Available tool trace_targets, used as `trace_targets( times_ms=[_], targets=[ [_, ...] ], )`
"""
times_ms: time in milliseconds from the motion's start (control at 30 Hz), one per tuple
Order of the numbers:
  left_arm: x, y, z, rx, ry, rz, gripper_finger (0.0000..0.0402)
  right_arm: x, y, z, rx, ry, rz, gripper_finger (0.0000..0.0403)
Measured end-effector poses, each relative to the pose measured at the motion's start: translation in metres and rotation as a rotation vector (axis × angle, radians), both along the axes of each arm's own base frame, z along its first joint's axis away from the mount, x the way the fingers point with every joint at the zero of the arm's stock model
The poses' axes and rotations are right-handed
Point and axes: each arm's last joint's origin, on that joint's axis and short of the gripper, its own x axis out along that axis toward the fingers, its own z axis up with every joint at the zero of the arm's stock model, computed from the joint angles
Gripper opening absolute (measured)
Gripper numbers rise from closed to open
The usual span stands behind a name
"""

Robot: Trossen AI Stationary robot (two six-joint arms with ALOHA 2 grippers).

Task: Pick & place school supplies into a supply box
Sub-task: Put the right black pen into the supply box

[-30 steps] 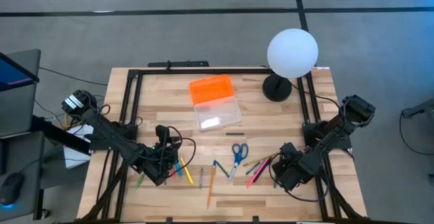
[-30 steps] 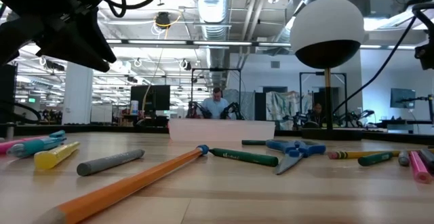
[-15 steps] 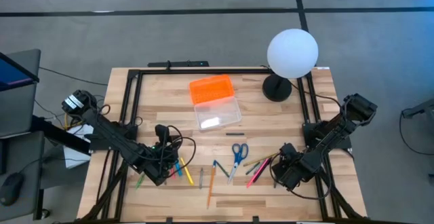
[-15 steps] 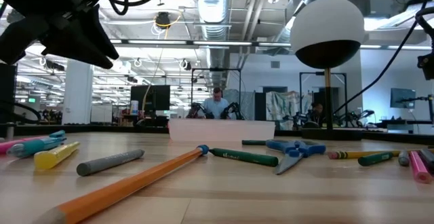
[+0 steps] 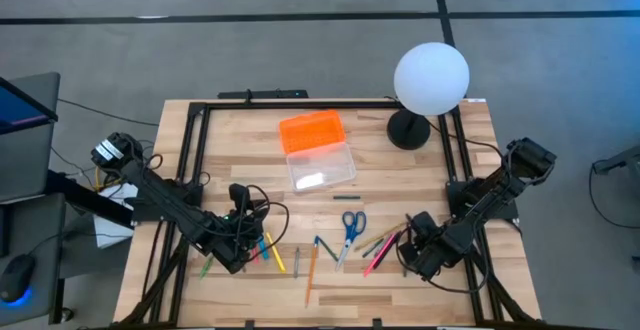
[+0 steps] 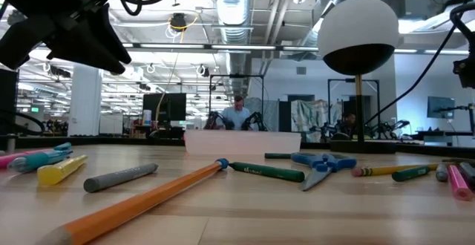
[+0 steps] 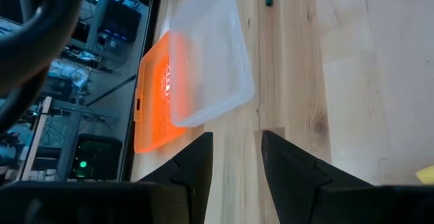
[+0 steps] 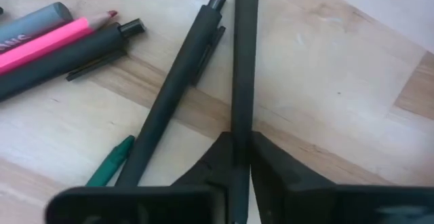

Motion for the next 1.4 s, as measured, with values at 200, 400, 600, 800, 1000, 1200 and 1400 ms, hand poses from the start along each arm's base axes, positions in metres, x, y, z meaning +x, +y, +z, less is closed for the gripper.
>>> trace_targets(
  times_ms=[200, 400, 600, 800, 1000, 1200, 1400],
  targets=[
    [0.000, -0.001, -0.001, -0.038, 0.023, -0.006, 0.0123, -0.002, 0.003, 0.000, 0.003, -0.009, -0.020, 0.0012],
    [0.000, -0.001, -0.001, -0.039, 0.024, -0.006, 0.0123, -0.003, 0.003, 0.001, -0.023, -0.015, -0.026, 0.0008],
    [0.000, -0.001, -0.001, -0.034, 0.024, -0.008, 0.0123, -0.002, 0.002, 0.012, -0.116, 0.033, 0.025, 0.0004],
    [0.000, 0.000, -0.001, -0.027, 0.025, -0.009, 0.0123, 0.001, 0.004, 0.023, -0.150, 0.030, 0.052, 0.0002],
    [0.000, 0.000, 0.000, 0.008, 0.010, -0.007, 0.0123, 0.011, 0.002, 0.032, -0.255, -0.055, 0.186, 0.0001],
    [0.001, 0.001, 0.002, 0.084, -0.018, -0.011, 0.0123, 0.041, -0.020, 0.041, -0.403, -0.086, 0.378, 0.0002],
    [0.002, 0.000, 0.003, 0.092, -0.043, -0.006, 0.0123, 0.093, -0.064, 0.054, -0.459, -0.078, 0.540, 0.0003]
  ],
)
